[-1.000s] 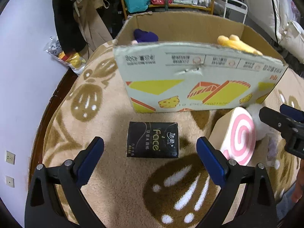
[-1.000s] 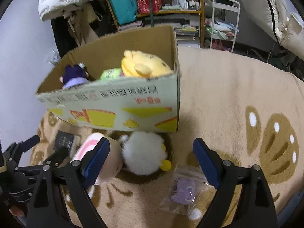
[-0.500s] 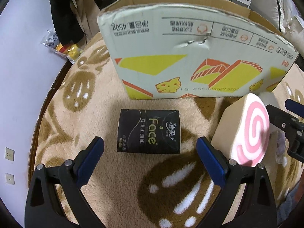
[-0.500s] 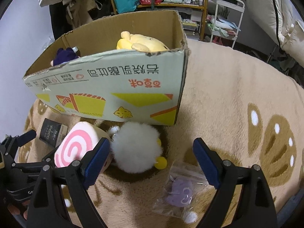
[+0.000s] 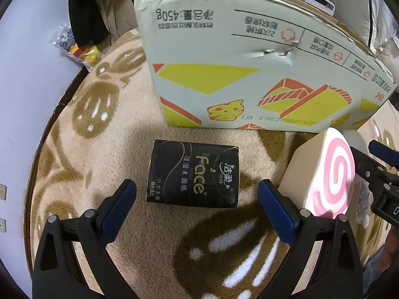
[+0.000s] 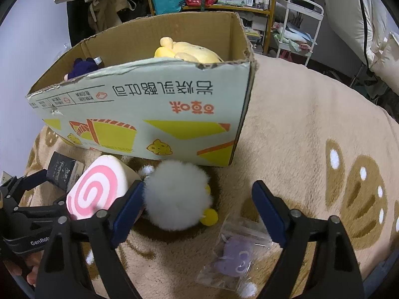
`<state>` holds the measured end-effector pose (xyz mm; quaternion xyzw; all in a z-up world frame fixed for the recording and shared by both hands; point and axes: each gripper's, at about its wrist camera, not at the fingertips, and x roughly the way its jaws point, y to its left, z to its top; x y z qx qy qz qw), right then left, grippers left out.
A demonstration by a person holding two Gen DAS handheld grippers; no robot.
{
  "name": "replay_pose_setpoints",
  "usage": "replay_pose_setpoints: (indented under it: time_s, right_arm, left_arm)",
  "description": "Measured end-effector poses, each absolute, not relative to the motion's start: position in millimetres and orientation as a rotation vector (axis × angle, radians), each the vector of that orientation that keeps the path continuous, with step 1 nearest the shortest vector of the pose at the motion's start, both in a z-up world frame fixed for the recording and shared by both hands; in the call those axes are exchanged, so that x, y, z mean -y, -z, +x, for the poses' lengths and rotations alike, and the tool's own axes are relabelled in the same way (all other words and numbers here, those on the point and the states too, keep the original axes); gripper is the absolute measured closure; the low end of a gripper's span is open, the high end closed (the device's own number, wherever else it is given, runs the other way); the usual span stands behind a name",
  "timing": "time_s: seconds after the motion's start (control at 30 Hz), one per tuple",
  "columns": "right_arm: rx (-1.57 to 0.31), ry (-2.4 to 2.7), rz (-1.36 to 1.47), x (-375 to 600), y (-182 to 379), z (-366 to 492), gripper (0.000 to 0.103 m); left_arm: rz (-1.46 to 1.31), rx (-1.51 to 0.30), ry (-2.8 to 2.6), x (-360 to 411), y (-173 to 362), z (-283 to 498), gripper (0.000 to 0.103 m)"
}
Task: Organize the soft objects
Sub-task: 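Grasp the black Face tissue pack with the left tool while the right tool grasps the white pom-pom plush, then lift both items and carry them over the cardboard box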
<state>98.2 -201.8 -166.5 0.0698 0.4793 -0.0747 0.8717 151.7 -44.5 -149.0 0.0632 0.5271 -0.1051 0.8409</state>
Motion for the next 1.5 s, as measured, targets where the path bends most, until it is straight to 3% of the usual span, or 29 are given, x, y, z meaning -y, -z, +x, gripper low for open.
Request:
replay_pose_setpoints:
  time_s: [0.4, 0.57, 0.77, 1.07, 1.5]
  right_arm:
    - [-0.986, 0.152, 0.189, 210.9, 167.1, 100.6, 0.026]
    - [-0.989, 0.145, 0.223, 218.7, 168.7, 101.8, 0.03]
    - [-0.997, 0.133, 0.275, 225.1, 172.4, 104.1, 0.032]
    - [-1.032, 0.089, 0.346, 227.8, 179.6, 107.8, 0.044]
    - [-1.099, 0.043, 0.373, 222.4, 191.2, 108.0, 0.049]
  left_arm:
    - [0.097, -1.128, 0.255, 40.1, 152.3, 156.5, 0.007]
    - [0.081, -1.133, 0.272, 35.4, 155.2, 163.5, 0.017]
    - [0.089, -1.112, 0.241, 33.8, 153.8, 162.9, 0.038]
    - [0.094, -1.112, 0.238, 33.2, 154.4, 161.9, 0.038]
    - [0.101, -1.091, 0.235, 34.9, 142.8, 154.6, 0.038]
